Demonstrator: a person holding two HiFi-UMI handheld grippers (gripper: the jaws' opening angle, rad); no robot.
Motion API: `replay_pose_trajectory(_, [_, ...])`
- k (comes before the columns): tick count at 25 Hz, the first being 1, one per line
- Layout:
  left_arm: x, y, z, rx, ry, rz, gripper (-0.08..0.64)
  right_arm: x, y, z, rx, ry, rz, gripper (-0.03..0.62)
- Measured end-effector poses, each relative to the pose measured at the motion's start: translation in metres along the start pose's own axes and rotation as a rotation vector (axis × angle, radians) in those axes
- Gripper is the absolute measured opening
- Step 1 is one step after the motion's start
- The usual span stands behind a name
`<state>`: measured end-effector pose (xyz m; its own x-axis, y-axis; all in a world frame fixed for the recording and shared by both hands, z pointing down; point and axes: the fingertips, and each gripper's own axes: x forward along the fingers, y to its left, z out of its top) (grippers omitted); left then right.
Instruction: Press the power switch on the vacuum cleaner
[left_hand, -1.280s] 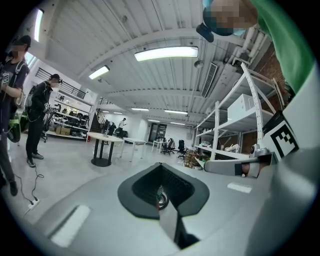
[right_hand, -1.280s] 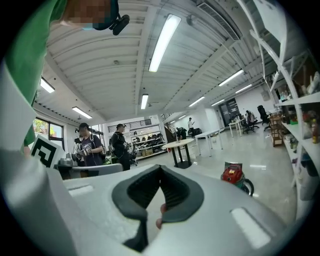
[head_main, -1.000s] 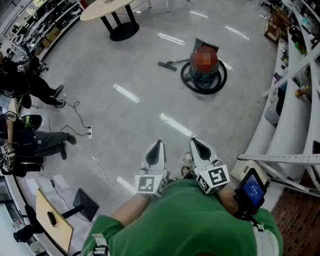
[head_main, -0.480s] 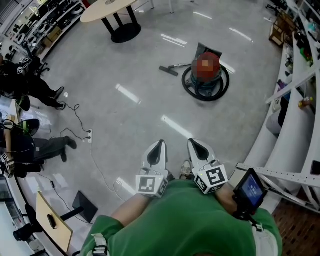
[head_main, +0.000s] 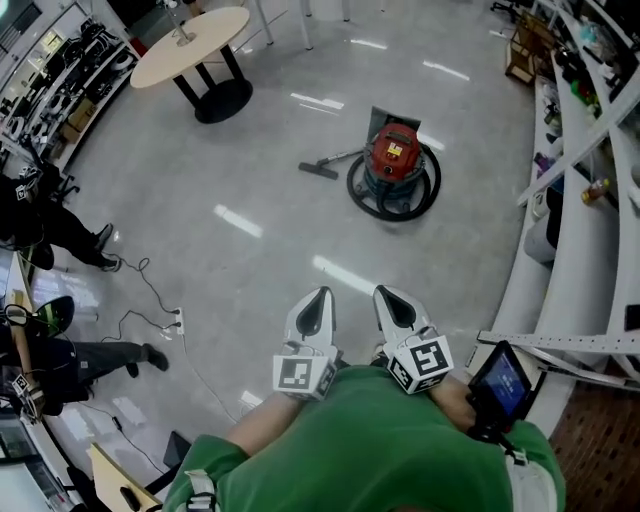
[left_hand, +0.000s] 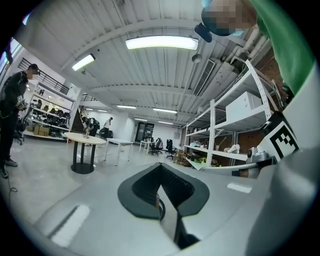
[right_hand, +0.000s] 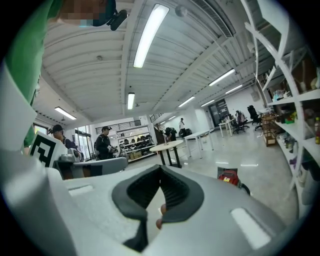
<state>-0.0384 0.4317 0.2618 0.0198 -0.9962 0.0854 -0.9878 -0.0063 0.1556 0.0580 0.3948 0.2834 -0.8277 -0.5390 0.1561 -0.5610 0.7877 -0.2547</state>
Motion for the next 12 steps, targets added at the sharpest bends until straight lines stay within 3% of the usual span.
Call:
replay_pose_trajectory(6, [0.027,0.041,0.024,0.004,0.007,-0.062,0.008,0.039,0.007,0.017,0.004,-0.025,-0.088,0.002])
replay_pose_trajectory(12, [0.037,0.091,0.026,0.007,0.018,-0.158,0.008,0.080,0.029,0.019,0.007,-0.042,-0.183,0.002])
